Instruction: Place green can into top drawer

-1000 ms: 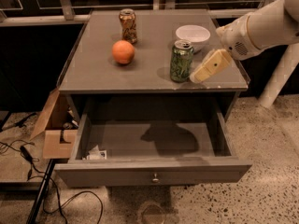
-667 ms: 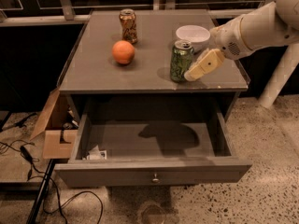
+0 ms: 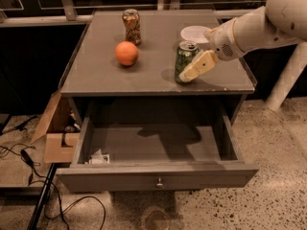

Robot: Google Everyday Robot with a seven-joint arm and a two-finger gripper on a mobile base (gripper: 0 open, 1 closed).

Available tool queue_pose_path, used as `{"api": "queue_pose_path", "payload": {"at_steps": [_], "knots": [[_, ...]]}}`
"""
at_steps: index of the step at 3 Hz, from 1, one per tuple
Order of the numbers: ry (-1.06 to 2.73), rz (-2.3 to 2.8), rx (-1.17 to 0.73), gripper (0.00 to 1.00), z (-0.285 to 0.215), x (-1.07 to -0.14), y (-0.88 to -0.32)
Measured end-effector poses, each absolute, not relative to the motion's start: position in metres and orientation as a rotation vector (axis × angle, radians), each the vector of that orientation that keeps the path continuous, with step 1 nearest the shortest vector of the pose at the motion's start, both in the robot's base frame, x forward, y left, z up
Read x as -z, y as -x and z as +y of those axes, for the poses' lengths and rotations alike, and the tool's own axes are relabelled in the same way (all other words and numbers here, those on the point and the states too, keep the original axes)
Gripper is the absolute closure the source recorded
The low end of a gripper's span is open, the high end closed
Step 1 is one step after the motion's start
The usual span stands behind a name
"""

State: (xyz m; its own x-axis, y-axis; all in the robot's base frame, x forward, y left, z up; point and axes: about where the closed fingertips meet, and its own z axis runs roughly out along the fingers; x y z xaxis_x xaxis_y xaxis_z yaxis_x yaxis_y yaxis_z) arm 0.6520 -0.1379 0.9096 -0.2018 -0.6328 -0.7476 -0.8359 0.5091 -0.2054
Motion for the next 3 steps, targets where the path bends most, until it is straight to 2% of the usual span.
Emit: {"api": "queue_pose_path", "payload": {"at_steps": [3], "knots": [[1.203,1.923,-0.392,0.0,-0.112,-0.874,-0.678]]}}
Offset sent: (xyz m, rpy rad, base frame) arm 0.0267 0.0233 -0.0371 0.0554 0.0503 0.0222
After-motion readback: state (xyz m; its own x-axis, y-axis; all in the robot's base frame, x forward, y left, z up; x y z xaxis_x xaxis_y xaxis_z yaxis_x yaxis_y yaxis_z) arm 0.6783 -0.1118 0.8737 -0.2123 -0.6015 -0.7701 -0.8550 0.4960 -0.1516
